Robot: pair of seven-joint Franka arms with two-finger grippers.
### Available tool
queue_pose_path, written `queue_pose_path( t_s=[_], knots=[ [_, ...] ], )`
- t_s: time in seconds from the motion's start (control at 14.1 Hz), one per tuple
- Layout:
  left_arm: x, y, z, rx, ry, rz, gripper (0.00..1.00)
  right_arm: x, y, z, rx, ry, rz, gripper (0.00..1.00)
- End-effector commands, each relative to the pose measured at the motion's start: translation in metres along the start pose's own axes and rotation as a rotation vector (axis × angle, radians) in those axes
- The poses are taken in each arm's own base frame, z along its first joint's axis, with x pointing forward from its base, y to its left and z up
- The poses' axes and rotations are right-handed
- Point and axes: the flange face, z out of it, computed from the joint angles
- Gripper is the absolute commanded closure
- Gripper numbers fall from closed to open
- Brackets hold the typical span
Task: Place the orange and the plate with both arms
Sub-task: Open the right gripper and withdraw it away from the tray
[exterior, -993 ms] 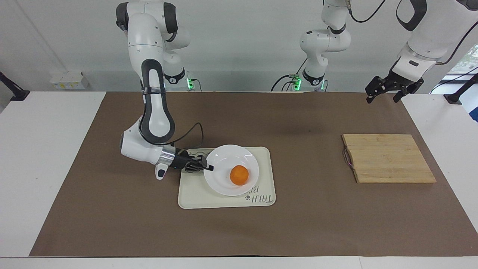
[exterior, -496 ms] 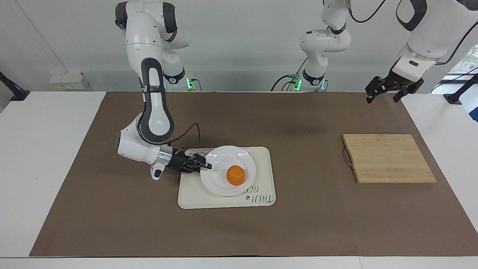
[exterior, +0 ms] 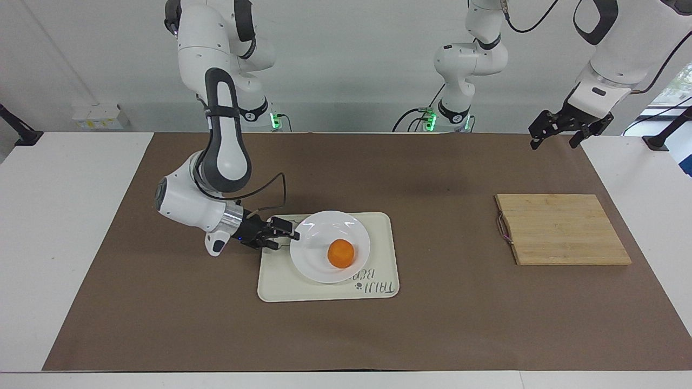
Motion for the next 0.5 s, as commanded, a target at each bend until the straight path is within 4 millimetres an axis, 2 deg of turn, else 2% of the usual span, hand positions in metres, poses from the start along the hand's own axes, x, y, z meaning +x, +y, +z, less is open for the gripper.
queue_pose_path(
  t_s=[0.0, 0.21, 0.35, 0.43],
  knots=[
    [-0.003, 0.000, 0.000, -0.003, -0.006, -0.009, 0.00, -0.013, -0.026, -0.047, -0.140, 0.040, 0.049, 0.00],
    [-0.003, 0.000, 0.000, -0.003, -0.006, -0.009, 0.00, -0.026, -0.030, -0.075, -0.214, 0.030, 0.117, 0.00],
    [-0.003, 0.000, 0.000, -0.003, -0.006, -0.009, 0.00, -0.037, -0.024, -0.090, -0.246, -0.012, 0.129, 0.00],
    [-0.003, 0.000, 0.000, -0.003, -0.008, -0.009, 0.00, -0.041, -0.013, -0.104, -0.281, -0.013, 0.134, 0.00]
  ],
)
